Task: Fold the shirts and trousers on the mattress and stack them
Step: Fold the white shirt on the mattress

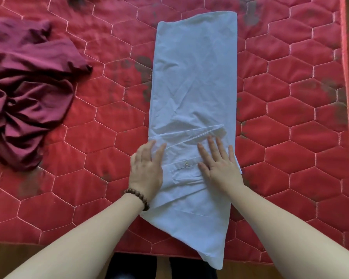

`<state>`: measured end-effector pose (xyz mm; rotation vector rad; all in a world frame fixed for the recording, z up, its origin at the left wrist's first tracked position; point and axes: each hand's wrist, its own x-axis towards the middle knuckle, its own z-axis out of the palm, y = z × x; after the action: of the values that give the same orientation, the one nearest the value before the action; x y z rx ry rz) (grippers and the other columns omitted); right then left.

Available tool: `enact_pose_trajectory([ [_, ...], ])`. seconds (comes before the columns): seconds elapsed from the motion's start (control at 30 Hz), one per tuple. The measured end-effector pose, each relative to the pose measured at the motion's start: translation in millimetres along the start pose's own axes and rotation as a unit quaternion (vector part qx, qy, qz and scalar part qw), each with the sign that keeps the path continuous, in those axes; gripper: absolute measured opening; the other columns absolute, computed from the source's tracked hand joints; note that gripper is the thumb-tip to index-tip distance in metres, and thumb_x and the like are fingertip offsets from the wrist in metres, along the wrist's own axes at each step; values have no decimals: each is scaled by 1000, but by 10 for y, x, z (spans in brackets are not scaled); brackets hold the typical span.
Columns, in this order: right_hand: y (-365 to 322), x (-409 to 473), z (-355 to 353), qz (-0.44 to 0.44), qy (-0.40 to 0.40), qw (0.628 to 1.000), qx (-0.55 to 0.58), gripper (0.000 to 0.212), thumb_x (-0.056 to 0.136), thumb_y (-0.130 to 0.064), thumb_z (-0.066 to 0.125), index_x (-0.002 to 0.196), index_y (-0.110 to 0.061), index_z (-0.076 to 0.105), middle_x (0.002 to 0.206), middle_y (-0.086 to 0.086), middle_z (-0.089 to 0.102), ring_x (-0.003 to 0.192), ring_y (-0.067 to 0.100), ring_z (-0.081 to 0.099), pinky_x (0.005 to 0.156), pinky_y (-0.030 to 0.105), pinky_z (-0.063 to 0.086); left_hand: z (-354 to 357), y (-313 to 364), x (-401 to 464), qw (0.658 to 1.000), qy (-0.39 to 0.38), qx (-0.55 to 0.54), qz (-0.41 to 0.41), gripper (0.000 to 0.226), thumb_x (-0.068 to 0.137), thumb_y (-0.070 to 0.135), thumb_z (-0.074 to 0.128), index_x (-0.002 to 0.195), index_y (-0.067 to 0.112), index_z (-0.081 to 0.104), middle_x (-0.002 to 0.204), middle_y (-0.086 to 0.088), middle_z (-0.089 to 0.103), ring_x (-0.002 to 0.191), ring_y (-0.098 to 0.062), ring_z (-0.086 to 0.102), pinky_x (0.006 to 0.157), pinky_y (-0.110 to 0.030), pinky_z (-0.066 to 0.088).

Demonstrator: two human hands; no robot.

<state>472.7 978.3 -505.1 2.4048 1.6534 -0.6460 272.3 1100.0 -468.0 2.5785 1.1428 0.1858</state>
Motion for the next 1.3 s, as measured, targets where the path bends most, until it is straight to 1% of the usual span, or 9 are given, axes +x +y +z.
enact_pose_trajectory([
  [0.1,153,-45,-92,-69,33,996,-37,59,96,-52,18,150,-29,17,159,3,7,147,24,4,117,55,7,77,-208,-4,958,-127,111,232,50,95,36,33,144,26,41,151,-9,37,140,-34,32,111,-58,27],
  [0.23,489,-94,-90,-92,-11,993,-72,62,95,-59,10,150,-34,1,160,-3,-1,147,18,-10,120,49,-2,125,-631,131,903,-252,201,285,60,96,56,4,151,32,1,160,4,1,146,-24,-9,116,-52,-9],
  [0.63,916,-424,-220,-181,-24,975,-125,69,85,-38,38,152,-26,22,158,2,22,146,25,22,115,57,15,-59,-813,284,827,-212,178,489,63,88,11,33,150,18,25,157,-3,24,145,-25,22,118,-49,19],
  [0.8,578,-353,-148,-239,-5,966,-102,76,75,-16,60,147,-25,36,154,5,32,141,29,33,114,56,22,18,-561,216,876,-257,129,388,82,75,-8,40,149,27,30,156,-2,24,143,-23,25,117,-43,11],
  [0.93,421,-329,-228,-230,-71,970,-9,71,90,-17,57,149,-38,22,159,-4,6,147,22,0,120,45,5,-33,-524,205,898,-305,35,315,69,92,-1,41,149,33,25,157,10,7,147,-11,3,117,-28,-11],
  [1.03,391,-387,-471,-201,-201,953,105,57,99,-19,45,147,-44,25,155,-18,3,143,-1,-5,120,28,-2,-244,-439,292,886,-400,-129,197,39,98,22,48,136,30,51,147,13,40,138,-3,33,117,-23,17],
  [1.13,361,-424,-861,-84,-345,881,312,29,94,-31,50,110,-49,66,117,-34,59,107,-16,51,95,12,39,-528,-406,464,823,-454,-341,-28,20,87,23,54,86,28,74,89,9,72,79,-3,62,76,-24,50],
  [1.2,396,-349,-1020,7,-341,844,414,21,81,-30,50,66,-30,64,64,-20,61,58,-4,52,58,22,43,-552,-407,618,806,-413,-401,-138,24,86,13,54,71,25,70,74,12,66,62,2,57,63,-15,47],
  [1.3,503,-148,-944,238,-270,718,595,22,92,-26,52,81,-19,69,76,-1,72,60,10,67,49,23,48,-379,-355,785,757,-306,-469,-339,22,98,12,45,82,21,57,83,2,60,71,-9,61,69,-29,52],
])
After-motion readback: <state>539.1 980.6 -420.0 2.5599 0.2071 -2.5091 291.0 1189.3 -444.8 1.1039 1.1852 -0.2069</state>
